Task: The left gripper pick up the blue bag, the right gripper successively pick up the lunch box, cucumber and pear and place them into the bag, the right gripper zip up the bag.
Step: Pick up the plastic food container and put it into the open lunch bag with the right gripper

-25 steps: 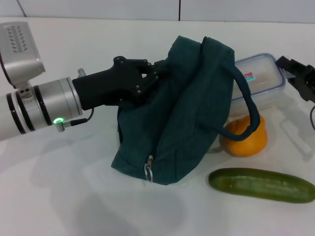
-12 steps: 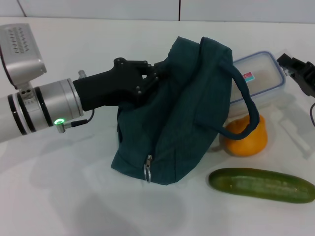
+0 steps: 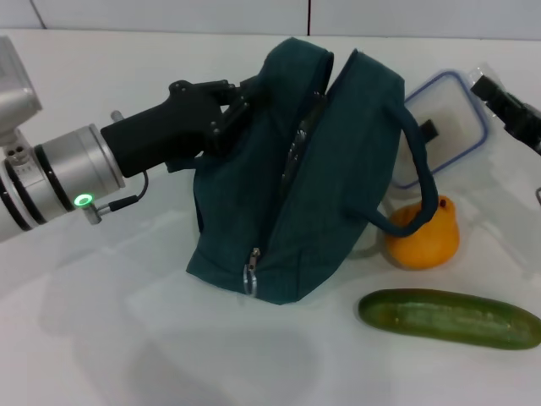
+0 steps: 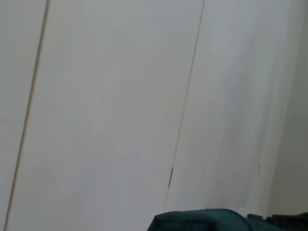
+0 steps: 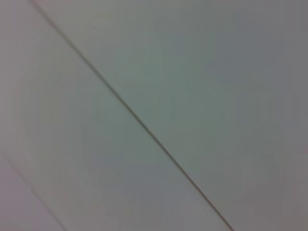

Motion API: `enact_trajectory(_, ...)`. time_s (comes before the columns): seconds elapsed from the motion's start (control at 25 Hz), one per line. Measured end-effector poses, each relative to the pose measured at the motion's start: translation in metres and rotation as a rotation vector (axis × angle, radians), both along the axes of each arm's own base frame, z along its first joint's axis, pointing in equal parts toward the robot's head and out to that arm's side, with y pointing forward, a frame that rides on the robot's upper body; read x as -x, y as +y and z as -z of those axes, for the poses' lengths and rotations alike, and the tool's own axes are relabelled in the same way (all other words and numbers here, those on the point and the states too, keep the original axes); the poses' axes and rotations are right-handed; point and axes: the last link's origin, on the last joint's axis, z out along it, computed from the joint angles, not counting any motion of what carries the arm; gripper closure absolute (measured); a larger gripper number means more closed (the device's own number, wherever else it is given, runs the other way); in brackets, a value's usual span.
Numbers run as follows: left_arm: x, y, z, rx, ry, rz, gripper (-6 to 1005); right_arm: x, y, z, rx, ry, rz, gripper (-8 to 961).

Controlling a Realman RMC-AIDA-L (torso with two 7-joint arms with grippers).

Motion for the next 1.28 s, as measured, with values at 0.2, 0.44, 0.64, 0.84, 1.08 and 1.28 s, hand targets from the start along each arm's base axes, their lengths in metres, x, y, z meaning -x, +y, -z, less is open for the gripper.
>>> enact_trajectory(0.2,0.001,-0.002,-0.006,0.027,-0.039,-0.021,913,0.006,-0.009,-0.013,-0.098,-0.023,-0.109,858)
enact_trajectory(0.44,0.001,-0.004,-0.005,0.033,-0.044,-0.015,913,0.013,-0.009,-0.023,-0.164,-0.026,-0.171,859)
enact_trajectory(0.64,0.0,-0.005,-0.004,0.035,-0.041,-0.009,913,0.038,-0.001,-0.036,-0.215,-0.001,-0.29,858)
enact_trajectory(0.84,-0.001,-0.006,-0.002,0.041,-0.037,-0.002,913,0.077,0.007,-0.043,-0.242,0.042,-0.46,858)
enact_trajectory(1.08,-0.004,-0.003,0.0,0.043,-0.034,-0.002,913,0.114,0.013,-0.036,-0.192,0.075,-0.605,859)
enact_trajectory(1.28,-0.004,-0.001,0.004,0.042,-0.026,-0.004,913,0.122,0.012,-0.027,-0.143,0.061,-0.646,859)
